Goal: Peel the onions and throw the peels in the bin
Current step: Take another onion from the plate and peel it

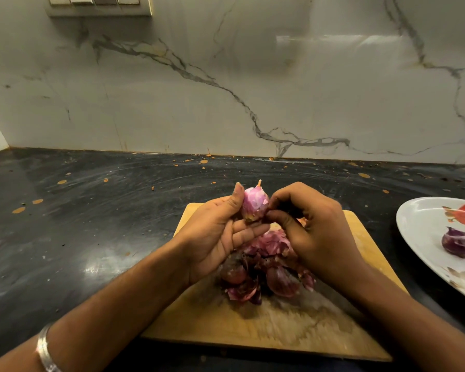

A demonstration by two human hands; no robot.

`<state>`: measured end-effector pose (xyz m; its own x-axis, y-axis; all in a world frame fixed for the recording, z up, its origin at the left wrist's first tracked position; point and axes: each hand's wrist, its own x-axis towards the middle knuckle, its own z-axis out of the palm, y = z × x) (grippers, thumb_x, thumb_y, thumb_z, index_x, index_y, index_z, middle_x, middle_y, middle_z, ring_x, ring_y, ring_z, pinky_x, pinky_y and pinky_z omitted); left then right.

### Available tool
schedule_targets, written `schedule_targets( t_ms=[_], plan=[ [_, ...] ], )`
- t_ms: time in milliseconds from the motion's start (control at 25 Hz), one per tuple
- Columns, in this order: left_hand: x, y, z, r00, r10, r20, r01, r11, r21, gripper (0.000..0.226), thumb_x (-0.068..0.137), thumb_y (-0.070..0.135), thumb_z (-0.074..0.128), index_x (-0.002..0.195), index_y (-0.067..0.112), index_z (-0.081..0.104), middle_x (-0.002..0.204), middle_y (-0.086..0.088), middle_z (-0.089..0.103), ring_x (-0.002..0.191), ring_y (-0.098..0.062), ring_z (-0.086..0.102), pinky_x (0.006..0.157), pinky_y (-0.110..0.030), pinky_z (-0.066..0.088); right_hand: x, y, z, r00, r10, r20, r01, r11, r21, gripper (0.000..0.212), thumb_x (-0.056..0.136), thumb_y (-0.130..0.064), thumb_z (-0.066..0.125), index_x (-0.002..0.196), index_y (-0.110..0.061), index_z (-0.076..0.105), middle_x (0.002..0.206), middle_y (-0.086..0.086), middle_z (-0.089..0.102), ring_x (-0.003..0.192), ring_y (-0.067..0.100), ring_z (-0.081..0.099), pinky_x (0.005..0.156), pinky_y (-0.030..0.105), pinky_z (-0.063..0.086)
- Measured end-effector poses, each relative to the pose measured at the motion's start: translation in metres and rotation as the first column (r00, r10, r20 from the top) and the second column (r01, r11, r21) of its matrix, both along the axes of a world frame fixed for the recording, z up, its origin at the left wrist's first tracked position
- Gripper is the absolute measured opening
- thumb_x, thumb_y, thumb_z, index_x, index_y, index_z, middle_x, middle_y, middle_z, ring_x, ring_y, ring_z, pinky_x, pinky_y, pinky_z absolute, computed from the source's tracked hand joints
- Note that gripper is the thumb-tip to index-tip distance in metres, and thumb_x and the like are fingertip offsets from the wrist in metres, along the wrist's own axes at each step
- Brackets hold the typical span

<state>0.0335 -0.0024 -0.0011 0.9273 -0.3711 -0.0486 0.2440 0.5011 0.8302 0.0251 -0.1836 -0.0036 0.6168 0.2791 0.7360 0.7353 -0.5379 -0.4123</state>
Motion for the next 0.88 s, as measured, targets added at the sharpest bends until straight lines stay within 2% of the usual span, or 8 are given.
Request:
schedule_targets(
  t_ms=[120,240,320,440,520,680,760,880],
  plan=[
    [0.0026,0.0022,-0.0002,0.999,0.049,0.018,-0.049,0.999,-0.004,0.056,0.087,0.04,0.056,0.119,-0.006,0.061,0.116,-0.022,0.07,0.096,-0.023,0.073,0.082,-0.032,0.061,-0.0029,0.0002,-0.0007,0.998,-0.019,-0.065,0.019,1.0,0.0,0.015,0.086,0.0,0.071,0.093,-0.012,0.065,0.085,-0.005,0.063,0.078,0.01,0.06,0.066,0.029,0.049],
    [0.0025,0.0019,-0.0012,0.996,0.081,0.043,-0.083,0.995,0.052,0.051,0.087,0.043,0.056,0.113,0.001,0.067,0.111,-0.014,0.073,0.088,-0.015,0.071,0.074,-0.024,0.058,-0.0065,0.0027,0.0013,0.992,-0.033,-0.125,0.035,0.999,0.019,0.015,0.085,-0.017,0.077,0.087,-0.016,0.062,0.077,-0.01,0.06,0.068,0.009,0.057,0.058,0.019,0.044],
    [0.0022,0.0008,-0.0011,0.995,0.088,0.036,-0.089,0.995,0.041,0.05,0.086,0.039,0.058,0.113,-0.002,0.067,0.11,-0.015,0.072,0.086,-0.015,0.069,0.073,-0.024,0.059,-0.008,0.0041,0.002,0.988,-0.022,-0.15,0.031,0.998,0.053,0.015,0.084,-0.017,0.078,0.086,-0.016,0.062,0.076,-0.012,0.061,0.068,0.007,0.06,0.058,0.014,0.045],
    [0.0011,-0.0008,-0.0011,0.995,0.083,0.055,-0.085,0.996,0.033,0.049,0.088,0.029,0.059,0.122,-0.006,0.062,0.121,-0.025,0.065,0.092,-0.018,0.065,0.079,-0.026,0.059,-0.0098,0.0054,0.0033,0.975,0.016,-0.223,0.022,0.986,0.164,0.022,0.087,-0.017,0.075,0.104,-0.017,0.062,0.083,-0.009,0.067,0.075,0.006,0.067,0.063,0.016,0.053],
    [0.0,-0.0016,-0.0013,0.994,0.064,0.09,-0.068,0.997,0.039,0.045,0.088,0.023,0.059,0.126,0.0,0.061,0.126,-0.024,0.064,0.094,-0.018,0.066,0.08,-0.027,0.058,-0.0094,0.0048,0.0037,0.966,0.008,-0.258,0.046,0.979,0.2,0.023,0.089,-0.025,0.073,0.11,-0.02,0.065,0.083,-0.005,0.07,0.074,0.008,0.069,0.065,0.023,0.057],
    [-0.0013,-0.0018,-0.0023,0.988,0.047,0.147,-0.058,0.996,0.073,0.042,0.083,0.018,0.064,0.123,0.007,0.065,0.119,-0.014,0.071,0.101,-0.019,0.069,0.081,-0.028,0.06,-0.0064,0.0,0.0044,0.945,0.052,-0.323,0.041,0.961,0.273,0.013,0.094,-0.021,0.066,0.103,-0.016,0.074,0.083,-0.003,0.075,0.075,0.012,0.074,0.065,0.038,0.062],
    [-0.0014,-0.0016,-0.0034,0.986,0.056,0.155,-0.068,0.995,0.075,0.042,0.081,0.017,0.065,0.122,0.008,0.065,0.116,-0.013,0.072,0.101,-0.021,0.07,0.081,-0.029,0.061,-0.0056,-0.0014,0.0039,0.948,0.043,-0.316,0.05,0.958,0.283,0.012,0.095,-0.018,0.065,0.098,-0.015,0.076,0.081,-0.004,0.076,0.074,0.01,0.074,0.063,0.037,0.062],
    [-0.0017,-0.0008,-0.0035,0.984,0.071,0.165,-0.084,0.994,0.068,0.046,0.08,0.016,0.066,0.124,0.005,0.062,0.113,-0.014,0.073,0.098,-0.021,0.071,0.077,-0.029,0.061,-0.0071,0.0001,0.0032,0.956,0.03,-0.291,0.047,0.965,0.256,0.013,0.093,-0.023,0.067,0.099,-0.018,0.077,0.084,-0.009,0.076,0.079,0.007,0.073,0.067,0.033,0.061]
  ],
)
